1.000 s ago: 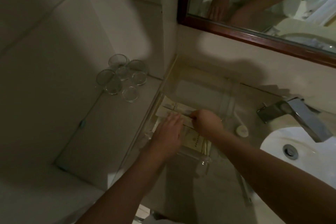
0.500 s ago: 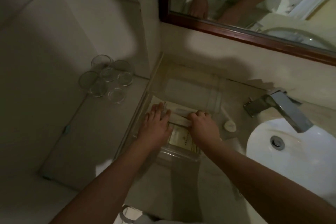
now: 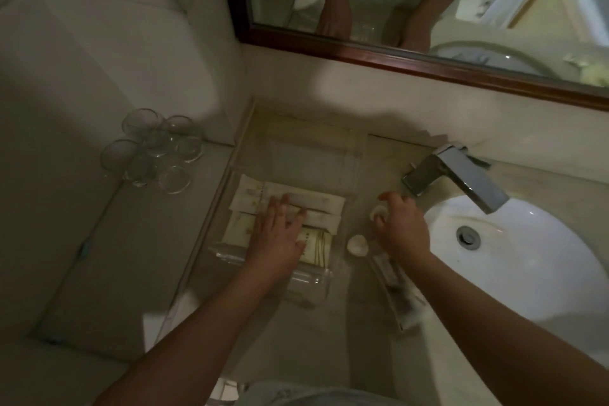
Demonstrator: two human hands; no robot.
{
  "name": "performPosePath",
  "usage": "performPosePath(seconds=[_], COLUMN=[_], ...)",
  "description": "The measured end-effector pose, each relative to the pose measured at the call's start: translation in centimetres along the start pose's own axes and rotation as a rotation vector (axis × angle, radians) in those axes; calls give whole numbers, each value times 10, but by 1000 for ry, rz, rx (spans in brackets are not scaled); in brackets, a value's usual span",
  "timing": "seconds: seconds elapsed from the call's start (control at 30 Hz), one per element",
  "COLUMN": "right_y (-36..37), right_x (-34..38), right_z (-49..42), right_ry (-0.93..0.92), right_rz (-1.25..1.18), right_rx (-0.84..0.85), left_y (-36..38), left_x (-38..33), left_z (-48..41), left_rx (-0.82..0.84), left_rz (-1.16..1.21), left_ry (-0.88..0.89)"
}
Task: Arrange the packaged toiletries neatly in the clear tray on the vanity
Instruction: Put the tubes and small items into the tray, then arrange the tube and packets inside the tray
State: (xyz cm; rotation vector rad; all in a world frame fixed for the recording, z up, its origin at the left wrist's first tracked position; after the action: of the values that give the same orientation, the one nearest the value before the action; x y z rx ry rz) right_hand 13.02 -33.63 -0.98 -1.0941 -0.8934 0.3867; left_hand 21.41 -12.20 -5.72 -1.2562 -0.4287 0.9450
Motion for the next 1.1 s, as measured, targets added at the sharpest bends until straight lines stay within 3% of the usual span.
performPosePath(seconds=[0.17,0.27,0.4,0.5,0.73,1.0,1.1], right_y=[7,12,16,9,-2,6,1], right_x=[-22,-16,-15,-22,-51,-56,-38], right_z=[-5,-9,-13,-9,21,45,43], right_ry=[-14,-61,-63,-12,9,225,197], right_rz=[33,55,72,-63,-252,-908,-957], right_rx=[218,261,274,229,147,388,434], left_y=[2,-3,-24,-31,-6,-2,-7], left_x=[13,11,-24,-72,-144,-149,-143], left_z=[0,2,15,15,-7,-18,-18], left_rx=[-9,-48,-245,-177,25,66,20], left_rz=[51,105,133,129,-161,-216,-106], left_ry=[-74,-97,36,150,307,462,491])
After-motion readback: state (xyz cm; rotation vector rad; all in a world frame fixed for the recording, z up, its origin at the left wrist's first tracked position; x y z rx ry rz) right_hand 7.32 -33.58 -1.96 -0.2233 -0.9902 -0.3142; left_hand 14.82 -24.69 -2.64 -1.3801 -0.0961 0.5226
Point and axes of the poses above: each hand's wrist, its own z-axis away from the middle knuckle, its own y-axis out of the palm, x = y × z, the point moved 7 cm from there along -z, towards the middle knuckle, and after that the axes turned 1 degree about -y, right-handed, at the moved point
